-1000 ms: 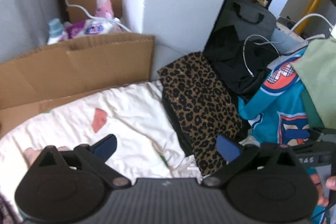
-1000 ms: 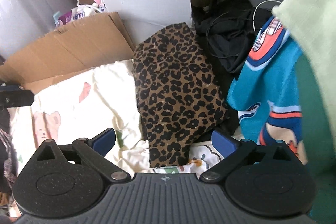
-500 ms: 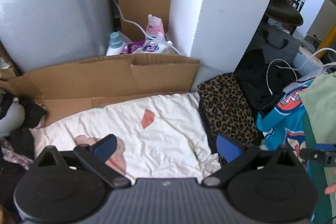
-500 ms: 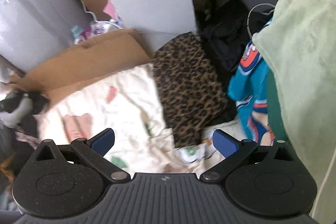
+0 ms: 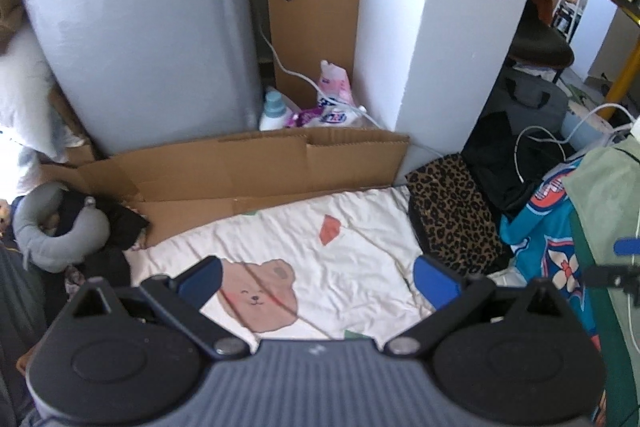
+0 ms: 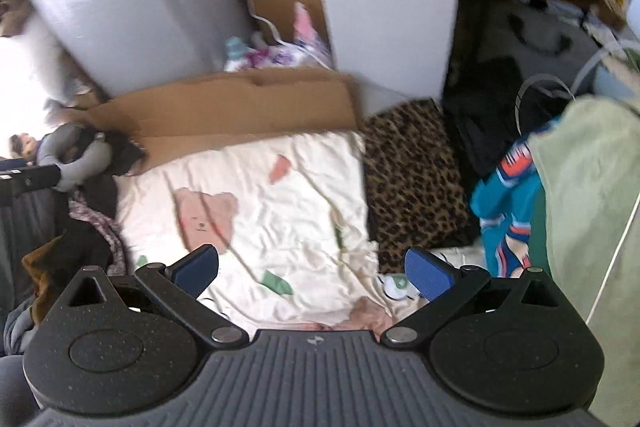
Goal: Fold clothes
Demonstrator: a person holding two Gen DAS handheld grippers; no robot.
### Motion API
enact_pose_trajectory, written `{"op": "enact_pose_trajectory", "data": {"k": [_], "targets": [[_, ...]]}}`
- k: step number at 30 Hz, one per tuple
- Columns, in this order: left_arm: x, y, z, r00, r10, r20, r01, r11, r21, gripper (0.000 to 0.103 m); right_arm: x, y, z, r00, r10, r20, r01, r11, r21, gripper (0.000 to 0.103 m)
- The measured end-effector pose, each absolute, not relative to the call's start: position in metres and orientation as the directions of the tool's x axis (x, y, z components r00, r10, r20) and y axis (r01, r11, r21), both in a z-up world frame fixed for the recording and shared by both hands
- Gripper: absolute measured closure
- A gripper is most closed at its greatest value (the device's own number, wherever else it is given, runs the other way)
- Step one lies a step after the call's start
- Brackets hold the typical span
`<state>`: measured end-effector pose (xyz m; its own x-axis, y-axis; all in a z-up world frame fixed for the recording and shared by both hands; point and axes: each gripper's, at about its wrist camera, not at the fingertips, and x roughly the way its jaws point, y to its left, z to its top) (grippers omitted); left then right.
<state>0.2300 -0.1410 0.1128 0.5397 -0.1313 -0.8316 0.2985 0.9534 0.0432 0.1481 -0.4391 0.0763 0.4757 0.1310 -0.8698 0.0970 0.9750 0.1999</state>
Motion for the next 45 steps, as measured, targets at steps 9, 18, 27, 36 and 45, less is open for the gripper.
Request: {"op": "enact_pose_trajectory", "data": {"k": [9,18,27,36,45], "targets": [[0.195,-0.080,0.136,0.556,-0.137,-0.820,0.254,0.967,0.011,0.000,0.150,-0.375,0.145,0.510,0.112,-0.853,0.076,0.982,0.175,0.001],[0.156,-0.026,0.140,0.608,-0.085,-0.789,0.169,0.985,0.024,0.000,0.130,-0.334,0.162,0.520,0.099,-0.848,0.058,0.987,0.151,0.001],[0.109,-0.004,0.123,0.637,-0.063,-0.768,0.108,0.994,0.008,0.000,0.094,-0.324,0.158,0.579,0.120,-0.806,0.052,0.982,0.184,0.001],[0.067,0.009,0.107,0.674,0.002,-0.738,-0.009,1.000,-0.005,0.000,0.043,-0.329,0.120,0.621,0.100,-0.778,0.058,0.983,0.173,0.001],[0.046,-0.003,0.090,0.653,0.003,-0.757,-0.008,1.000,-0.002,0.000,0.025,-0.328,0.071,0.600,0.100,-0.793,0.069,0.982,0.177,0.001]]}}
